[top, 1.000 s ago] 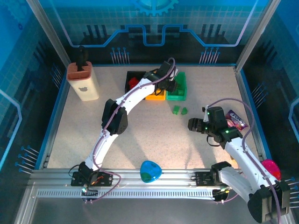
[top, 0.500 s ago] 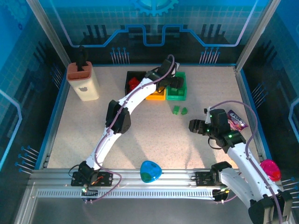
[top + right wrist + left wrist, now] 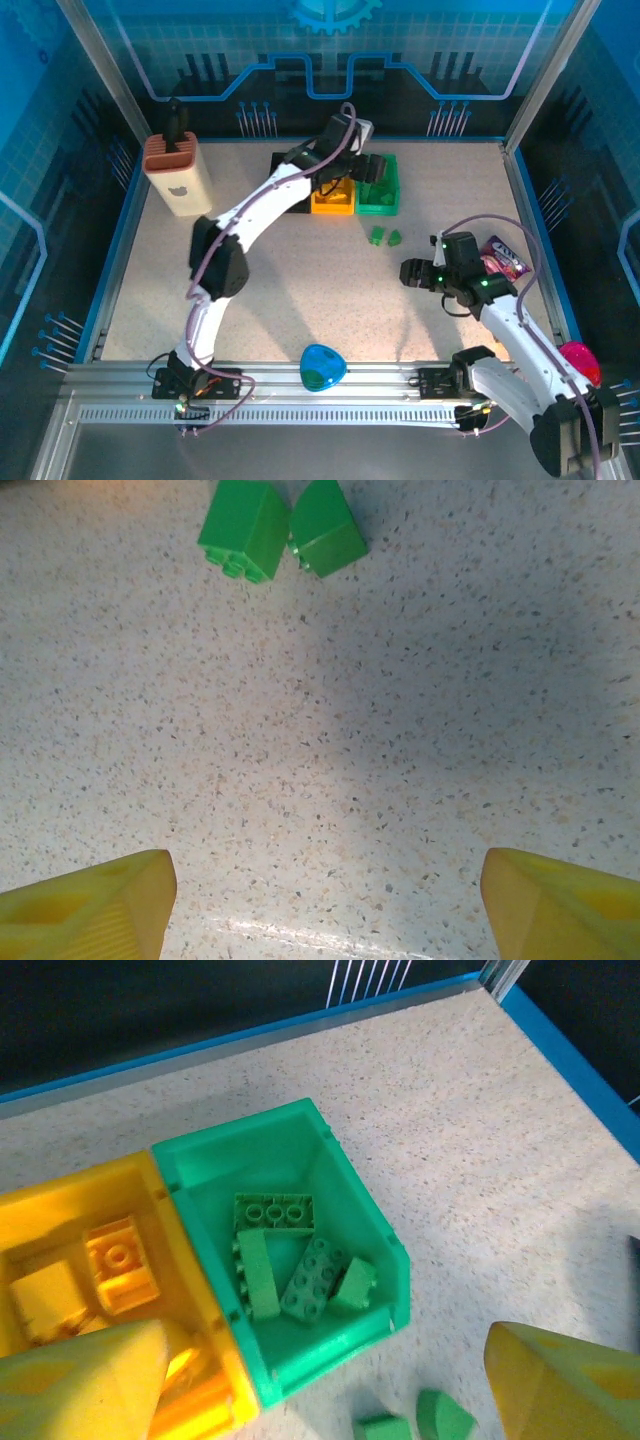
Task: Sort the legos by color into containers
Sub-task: Pick up the lego from the middle-right of the table.
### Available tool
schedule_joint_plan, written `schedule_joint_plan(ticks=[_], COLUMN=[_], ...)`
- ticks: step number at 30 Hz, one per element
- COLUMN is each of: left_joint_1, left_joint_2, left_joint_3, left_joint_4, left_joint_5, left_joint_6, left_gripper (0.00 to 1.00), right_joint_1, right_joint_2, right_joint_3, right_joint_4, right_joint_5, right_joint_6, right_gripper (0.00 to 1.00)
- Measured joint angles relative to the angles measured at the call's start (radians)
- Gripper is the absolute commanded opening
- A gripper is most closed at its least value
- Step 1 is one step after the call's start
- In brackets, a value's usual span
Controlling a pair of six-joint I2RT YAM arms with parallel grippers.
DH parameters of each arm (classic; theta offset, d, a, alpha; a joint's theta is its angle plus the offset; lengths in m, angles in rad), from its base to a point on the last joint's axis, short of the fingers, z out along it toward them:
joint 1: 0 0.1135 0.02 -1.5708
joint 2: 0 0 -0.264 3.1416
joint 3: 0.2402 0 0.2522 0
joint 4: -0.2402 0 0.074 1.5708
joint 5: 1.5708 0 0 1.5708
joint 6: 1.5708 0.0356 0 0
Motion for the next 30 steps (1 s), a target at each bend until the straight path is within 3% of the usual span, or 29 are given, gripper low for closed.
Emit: schedule_joint_plan(ticks=[7, 11, 17, 30], left_joint_1=[0.0, 0.0, -0.001, -0.034], left_joint_2=[-0.402, -0.557, -0.76, -1.107], left_joint_3=[-0.517, -0.771, -1.077, -1.379], left_joint_4=[0.192, 0.251, 0.27, 0.227], left_joint_5=[-0.027, -0.039, -0.073, -0.163], left_joint_6=[-0.012, -0.044, -0.117, -0.247], left_gripper=[0.74, 0.72, 0.7, 0.68], right_joint_1=[0.008, 0.01, 0.009, 0.008], right_joint_2=[0.216, 0.359, 0.592, 0.892], right_joint_3=[0.103, 0.192, 0.344, 0.594], right_joint_4=[0.012, 0.038, 0.061, 0.054], right_joint_5=[0.012, 0.05, 0.085, 0.134], right_joint_6=[-0.037, -0.055, -0.079, -0.13], right_gripper=[0.79, 0.72, 0.7, 0.64])
